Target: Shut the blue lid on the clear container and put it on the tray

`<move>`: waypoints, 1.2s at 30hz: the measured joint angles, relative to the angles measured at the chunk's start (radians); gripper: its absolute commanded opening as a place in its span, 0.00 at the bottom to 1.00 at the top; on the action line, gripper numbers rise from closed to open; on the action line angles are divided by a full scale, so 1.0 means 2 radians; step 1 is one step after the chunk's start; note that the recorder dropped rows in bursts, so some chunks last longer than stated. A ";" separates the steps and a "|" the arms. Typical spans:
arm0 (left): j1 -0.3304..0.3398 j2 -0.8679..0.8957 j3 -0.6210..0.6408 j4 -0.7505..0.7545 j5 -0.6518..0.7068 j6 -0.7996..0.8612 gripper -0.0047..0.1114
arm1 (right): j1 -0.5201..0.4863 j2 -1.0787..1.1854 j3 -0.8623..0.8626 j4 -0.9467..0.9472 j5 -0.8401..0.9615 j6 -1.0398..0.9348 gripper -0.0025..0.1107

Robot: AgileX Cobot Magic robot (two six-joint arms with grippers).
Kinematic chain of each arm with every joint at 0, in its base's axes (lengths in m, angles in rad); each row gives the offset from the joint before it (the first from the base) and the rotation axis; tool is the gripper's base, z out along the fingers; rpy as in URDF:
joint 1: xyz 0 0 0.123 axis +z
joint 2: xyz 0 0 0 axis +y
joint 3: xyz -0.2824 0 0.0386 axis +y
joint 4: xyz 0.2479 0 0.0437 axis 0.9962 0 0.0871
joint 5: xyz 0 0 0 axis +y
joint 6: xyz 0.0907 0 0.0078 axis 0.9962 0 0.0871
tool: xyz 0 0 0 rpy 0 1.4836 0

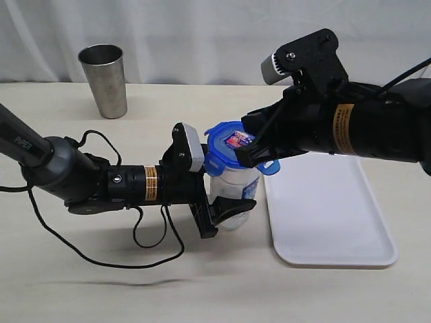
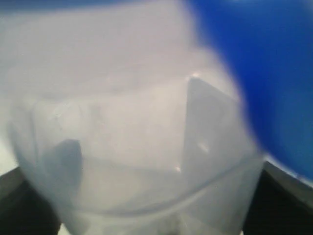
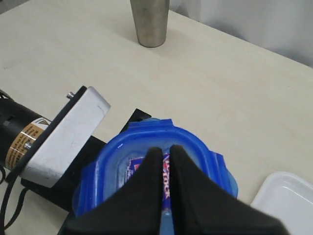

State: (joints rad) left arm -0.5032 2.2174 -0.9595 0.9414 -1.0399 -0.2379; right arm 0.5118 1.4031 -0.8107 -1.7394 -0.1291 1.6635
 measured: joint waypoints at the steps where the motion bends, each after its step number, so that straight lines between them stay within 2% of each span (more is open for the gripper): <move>1: 0.000 0.000 0.000 0.000 -0.001 0.000 0.34 | 0.000 -0.001 0.000 0.000 -0.003 0.001 0.10; 4: 0.000 0.000 0.000 0.000 -0.001 0.000 0.05 | 0.000 -0.001 0.000 0.000 -0.019 0.001 0.30; 5: 0.000 0.000 0.000 0.002 -0.001 0.000 0.04 | 0.000 -0.001 0.000 0.000 -0.020 0.001 0.36; 7: 0.000 0.000 -0.001 0.010 -0.001 0.000 0.04 | 0.000 -0.001 -0.005 0.000 0.015 0.001 0.38; 9: 0.000 0.000 -0.001 0.016 -0.002 -0.007 0.04 | 0.000 -0.001 -0.018 0.008 0.109 0.000 0.38; 11: 0.001 0.000 -0.002 0.025 -0.002 -0.015 0.04 | 0.000 -0.001 -0.036 0.063 0.198 -0.039 0.38; 14: 0.011 0.000 -0.006 0.054 -0.007 -0.028 0.04 | 0.000 0.004 -0.095 0.230 0.347 -0.218 0.38; 15: 0.018 0.000 -0.008 0.067 -0.007 -0.043 0.04 | -0.004 0.010 -0.140 0.326 0.430 -0.327 0.38; 16: 0.021 0.000 -0.008 0.073 -0.008 -0.047 0.04 | -0.009 0.013 -0.162 0.384 0.460 -0.391 0.38; 17: 0.026 0.000 -0.010 0.081 -0.009 -0.053 0.04 | -0.018 0.016 -0.194 0.515 0.490 -0.508 0.38; 19: 0.030 0.000 -0.011 0.085 -0.009 -0.057 0.04 | -0.022 0.017 -0.224 0.655 0.502 -0.637 0.38; 20: 0.030 0.000 -0.011 0.088 -0.009 -0.061 0.04 | -0.020 0.017 -0.246 0.787 0.507 -0.762 0.38; 21: 0.030 0.000 -0.011 0.089 -0.009 -0.061 0.04 | -0.015 0.017 -0.257 0.858 0.508 -0.817 0.38; 24: 0.030 0.000 -0.011 0.091 -0.009 -0.062 0.04 | 0.019 0.017 -0.270 0.988 0.509 -0.925 0.42; 26: 0.030 0.000 -0.011 0.091 -0.010 -0.062 0.04 | 0.055 0.020 -0.273 0.987 0.506 -0.935 0.47; 30: 0.030 0.000 -0.011 0.093 -0.011 -0.063 0.04 | 0.130 0.048 -0.274 0.830 0.507 -0.818 0.48; 33: 0.030 0.000 -0.011 0.098 -0.012 -0.069 0.04 | 0.160 0.080 -0.274 0.741 0.519 -0.750 0.48; 36: 0.030 0.000 -0.011 0.101 -0.013 -0.073 0.04 | 0.181 0.102 -0.274 0.717 0.519 -0.730 0.48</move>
State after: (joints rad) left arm -0.4426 2.2174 -0.9817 1.1430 -1.0665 -0.3844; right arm 0.8747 1.6063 -1.3593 -0.3060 0.9097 0.2032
